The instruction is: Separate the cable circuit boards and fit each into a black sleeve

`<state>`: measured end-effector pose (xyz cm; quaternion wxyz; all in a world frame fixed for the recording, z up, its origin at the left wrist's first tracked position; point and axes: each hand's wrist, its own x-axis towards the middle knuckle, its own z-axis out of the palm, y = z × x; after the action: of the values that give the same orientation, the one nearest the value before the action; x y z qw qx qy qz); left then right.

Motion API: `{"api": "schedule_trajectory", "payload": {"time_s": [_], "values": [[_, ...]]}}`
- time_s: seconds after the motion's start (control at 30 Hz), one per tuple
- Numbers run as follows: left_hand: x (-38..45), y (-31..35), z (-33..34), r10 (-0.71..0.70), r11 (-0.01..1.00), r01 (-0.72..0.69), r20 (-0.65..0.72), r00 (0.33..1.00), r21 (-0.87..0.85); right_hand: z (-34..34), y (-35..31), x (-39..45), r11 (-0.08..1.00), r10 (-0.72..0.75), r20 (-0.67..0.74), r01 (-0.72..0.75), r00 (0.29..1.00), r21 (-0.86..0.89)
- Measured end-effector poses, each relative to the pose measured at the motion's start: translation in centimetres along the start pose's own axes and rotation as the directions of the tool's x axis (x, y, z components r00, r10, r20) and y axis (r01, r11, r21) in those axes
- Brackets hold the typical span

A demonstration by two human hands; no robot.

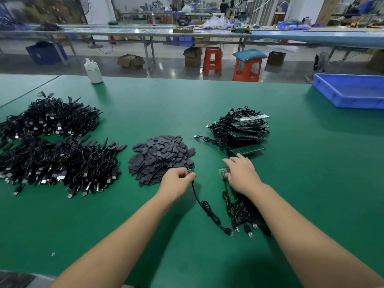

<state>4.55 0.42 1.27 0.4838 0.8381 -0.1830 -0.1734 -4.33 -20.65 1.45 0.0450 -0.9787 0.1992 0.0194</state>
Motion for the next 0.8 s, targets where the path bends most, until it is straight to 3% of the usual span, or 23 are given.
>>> {"api": "schedule_trajectory", "payload": {"time_s": [0.07,0.13,0.17,0.23,0.3,0.47,0.57,0.7,0.8], "values": [[-0.4,-0.9,-0.3,0.007,1.000,-0.007,0.020,1.000,-0.012,0.9,-0.5,-0.3,0.999,-0.035,-0.030,0.034,0.999,-0.021],[-1.0,-1.6,-0.3,0.007,0.995,-0.004,0.033,0.999,-0.096,1.0,-1.9,-0.9,0.975,-0.008,-0.100,0.030,0.995,0.219],[-1.3,-1.7,-0.4,0.011,0.992,-0.008,0.021,1.000,-0.124,0.7,-3.2,-1.4,0.907,0.015,-0.067,0.014,0.998,0.422],[-1.3,-1.8,-0.6,0.023,0.989,-0.025,-0.014,1.000,-0.143,0.5,-5.6,-2.5,0.673,-0.051,0.139,-0.069,0.989,0.736],[-1.2,-1.8,-1.0,0.034,0.991,-0.038,-0.037,0.999,-0.129,0.9,-7.6,-3.5,0.486,-0.140,0.263,-0.165,0.954,0.858],[-1.2,-2.3,-1.6,0.036,0.996,-0.035,0.012,0.999,-0.079,2.0,-10.0,-4.6,0.397,-0.120,0.241,-0.176,0.963,0.901],[-1.2,-2.9,-1.8,0.018,0.988,-0.018,0.003,1.000,-0.151,2.6,-10.6,-4.5,0.280,-0.070,0.248,-0.220,0.966,0.935],[-1.0,-3.8,-1.6,-0.040,0.976,0.028,-0.052,0.998,-0.216,3.7,-11.4,-4.4,0.229,0.012,0.258,-0.254,0.966,0.940],[0.0,-4.8,-2.8,-0.028,1.000,0.030,-0.190,0.981,0.007,4.4,-10.8,-4.3,0.223,0.016,0.290,-0.286,0.957,0.932]]}}
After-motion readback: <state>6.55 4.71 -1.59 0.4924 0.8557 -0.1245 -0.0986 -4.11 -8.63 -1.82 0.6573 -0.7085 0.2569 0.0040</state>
